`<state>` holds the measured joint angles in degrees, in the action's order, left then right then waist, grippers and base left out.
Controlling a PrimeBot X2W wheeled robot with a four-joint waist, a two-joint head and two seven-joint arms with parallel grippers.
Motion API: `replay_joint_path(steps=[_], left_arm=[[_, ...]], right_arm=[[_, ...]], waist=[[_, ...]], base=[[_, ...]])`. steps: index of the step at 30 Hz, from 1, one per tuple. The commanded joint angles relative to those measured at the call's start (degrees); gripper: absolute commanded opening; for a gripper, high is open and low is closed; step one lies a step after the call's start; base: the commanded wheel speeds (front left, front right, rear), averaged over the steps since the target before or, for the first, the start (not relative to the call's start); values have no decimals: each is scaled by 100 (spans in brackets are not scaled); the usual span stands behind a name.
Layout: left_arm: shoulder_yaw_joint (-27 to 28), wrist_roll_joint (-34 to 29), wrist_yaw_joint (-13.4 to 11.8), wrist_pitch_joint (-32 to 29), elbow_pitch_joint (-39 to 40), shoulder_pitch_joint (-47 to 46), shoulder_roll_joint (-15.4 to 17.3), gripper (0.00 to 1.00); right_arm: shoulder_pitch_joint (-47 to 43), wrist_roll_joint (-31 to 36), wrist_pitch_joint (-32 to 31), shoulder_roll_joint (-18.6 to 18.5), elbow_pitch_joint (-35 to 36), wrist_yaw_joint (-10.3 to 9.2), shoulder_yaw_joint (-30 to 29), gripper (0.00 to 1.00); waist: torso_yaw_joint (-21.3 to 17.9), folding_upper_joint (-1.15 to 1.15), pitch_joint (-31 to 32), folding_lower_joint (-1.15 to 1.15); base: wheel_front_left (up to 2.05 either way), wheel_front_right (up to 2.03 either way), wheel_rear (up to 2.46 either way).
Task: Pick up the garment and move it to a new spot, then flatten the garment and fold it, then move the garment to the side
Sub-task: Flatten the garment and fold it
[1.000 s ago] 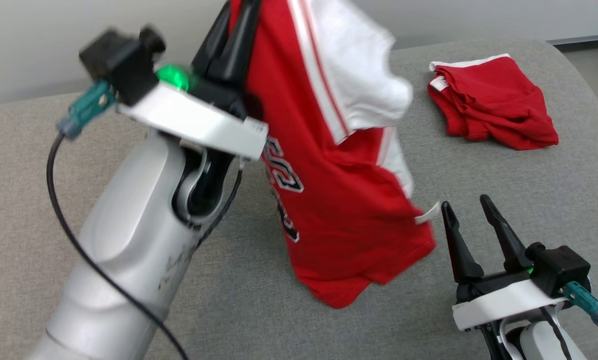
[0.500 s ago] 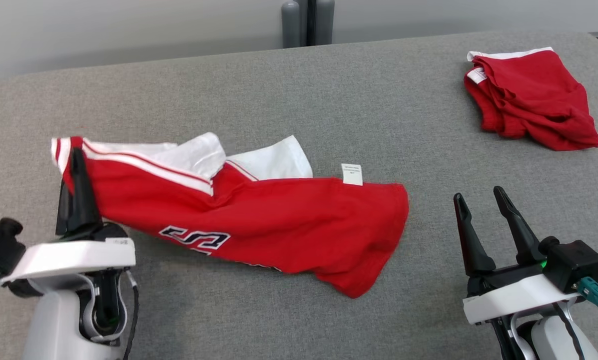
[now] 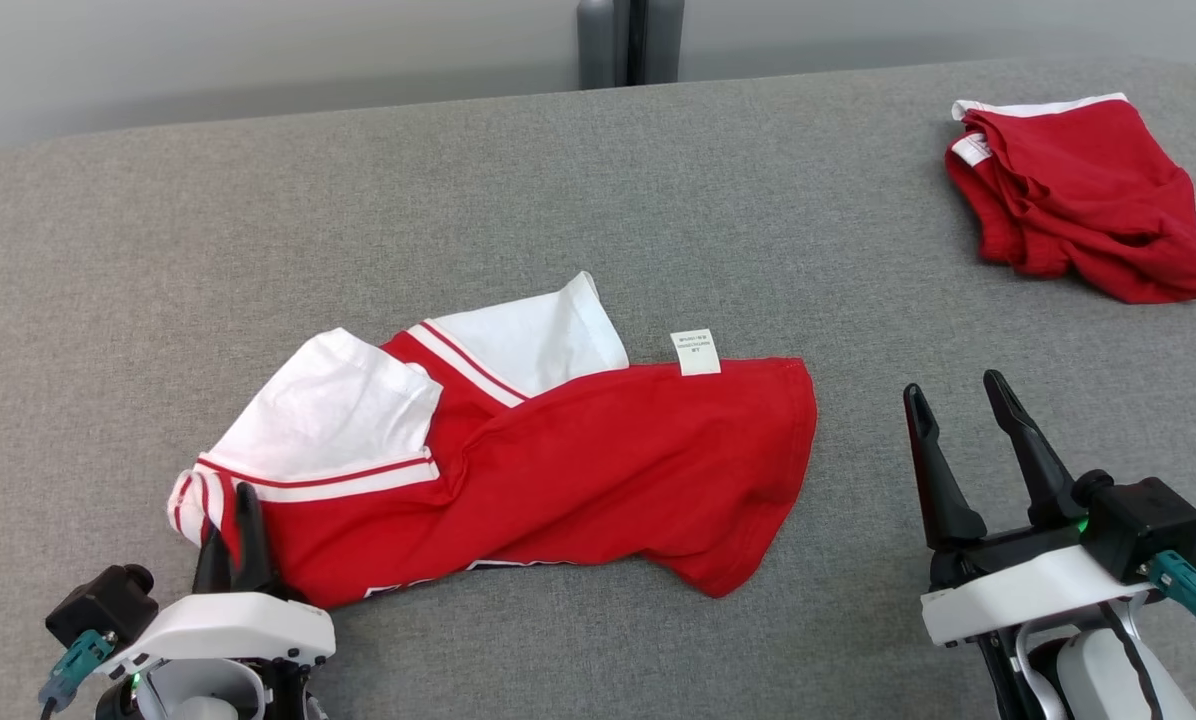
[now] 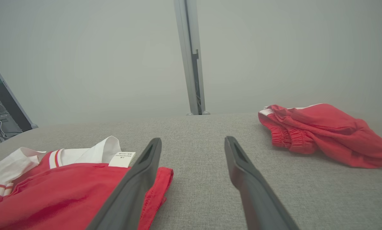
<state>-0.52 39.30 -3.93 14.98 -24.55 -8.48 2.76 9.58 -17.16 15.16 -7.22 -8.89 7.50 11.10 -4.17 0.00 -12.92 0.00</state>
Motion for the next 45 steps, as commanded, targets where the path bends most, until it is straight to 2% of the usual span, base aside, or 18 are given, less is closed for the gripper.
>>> replay_joint_path(steps=[1, 5, 9, 13, 15, 17, 23, 30, 36, 45], left_arm=[[-5, -114, -94, 21, 29, 38, 27, 100], [166, -711, -331, 22, 452, 73, 31, 100], [280, -1272, -404, 22, 1263, 159, 21, 100], [251, -1703, -260, 22, 1842, 178, 21, 100], [221, -1828, -245, 21, 1926, 193, 20, 100], [89, -1993, -121, 21, 2024, 212, 21, 100], [-196, -2673, 85, 21, 1877, 354, 21, 100], [-382, -3219, 217, 22, 1599, 641, 26, 100], [-490, -3209, 268, 22, 1302, 953, 25, 100], [-571, -2946, 235, 22, 1233, 1220, 23, 100]], right_arm=[[34, 33, 3, 2, -13, -1, -32, 100], [21, 33, 3, 18, -19, -1, -20, 100], [43, -13, 3, 30, -19, -1, 28, 100], [72, -138, 3, 23, -58, -1, 178, 100], [75, -202, 3, 21, -92, -1, 225, 100], [65, -333, 3, 6, -239, 0, 358, 100], [127, -532, 3, -85, -449, -1, 697, 100], [-144, -330, 3, -77, -462, -1, 755, 100], [-501, -227, 3, -59, -497, 0, 704, 100], [-879, -65, 3, 39, -329, 0, 464, 100]], waist=[[8, 0, -4, 0], [19, 0, -8, 0], [32, 0, 26, 0], [32, 0, 121, 0], [35, 0, 152, 0], [36, 0, 220, 0], [-7, 0, 418, 0], [-29, 0, 765, 0], [19, 0, 1144, 0], [109, 0, 1339, 0]], base=[[0, 0, 0], [0, 0, 0], [0, 0, 0], [0, 0, 0], [0, 0, 0], [0, 0, 0], [0, 0, 0], [0, 0, 0], [0, 0, 0], [0, 0, 0]])
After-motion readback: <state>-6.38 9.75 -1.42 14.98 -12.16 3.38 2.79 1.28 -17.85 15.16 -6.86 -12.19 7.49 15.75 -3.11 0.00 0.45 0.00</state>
